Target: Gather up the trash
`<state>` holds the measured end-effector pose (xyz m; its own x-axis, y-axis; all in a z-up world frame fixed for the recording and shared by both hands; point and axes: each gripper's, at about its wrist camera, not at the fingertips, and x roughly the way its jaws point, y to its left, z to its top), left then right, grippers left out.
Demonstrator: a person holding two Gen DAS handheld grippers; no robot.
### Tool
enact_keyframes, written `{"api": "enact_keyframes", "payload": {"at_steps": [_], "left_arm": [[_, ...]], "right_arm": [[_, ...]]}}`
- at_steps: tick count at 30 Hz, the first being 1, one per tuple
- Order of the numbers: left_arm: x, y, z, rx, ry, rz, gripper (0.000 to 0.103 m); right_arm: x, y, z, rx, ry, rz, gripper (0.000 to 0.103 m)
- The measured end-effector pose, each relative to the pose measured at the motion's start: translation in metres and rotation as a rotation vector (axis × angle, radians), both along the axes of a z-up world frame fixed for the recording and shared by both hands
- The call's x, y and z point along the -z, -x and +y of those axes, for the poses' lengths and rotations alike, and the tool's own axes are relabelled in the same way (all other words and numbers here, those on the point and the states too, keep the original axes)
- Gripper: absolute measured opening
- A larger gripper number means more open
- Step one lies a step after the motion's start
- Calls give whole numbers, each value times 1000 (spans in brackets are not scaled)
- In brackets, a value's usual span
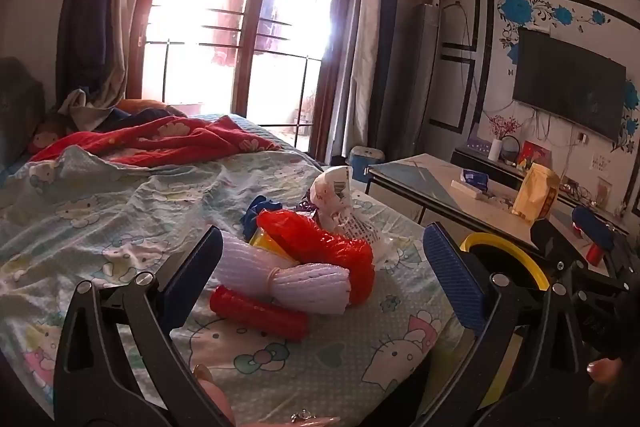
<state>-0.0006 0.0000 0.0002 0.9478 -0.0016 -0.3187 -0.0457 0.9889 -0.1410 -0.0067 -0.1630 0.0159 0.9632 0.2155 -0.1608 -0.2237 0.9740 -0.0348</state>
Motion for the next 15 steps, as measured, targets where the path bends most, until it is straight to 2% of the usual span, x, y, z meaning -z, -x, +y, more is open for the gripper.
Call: {"api": "enact_keyframes", "payload": {"at_steps": [15], "left_arm": [[-5,3,-3,6,-13,-19,92]], "right_arm": [[1,1,-2,5,7,-5,97]]}}
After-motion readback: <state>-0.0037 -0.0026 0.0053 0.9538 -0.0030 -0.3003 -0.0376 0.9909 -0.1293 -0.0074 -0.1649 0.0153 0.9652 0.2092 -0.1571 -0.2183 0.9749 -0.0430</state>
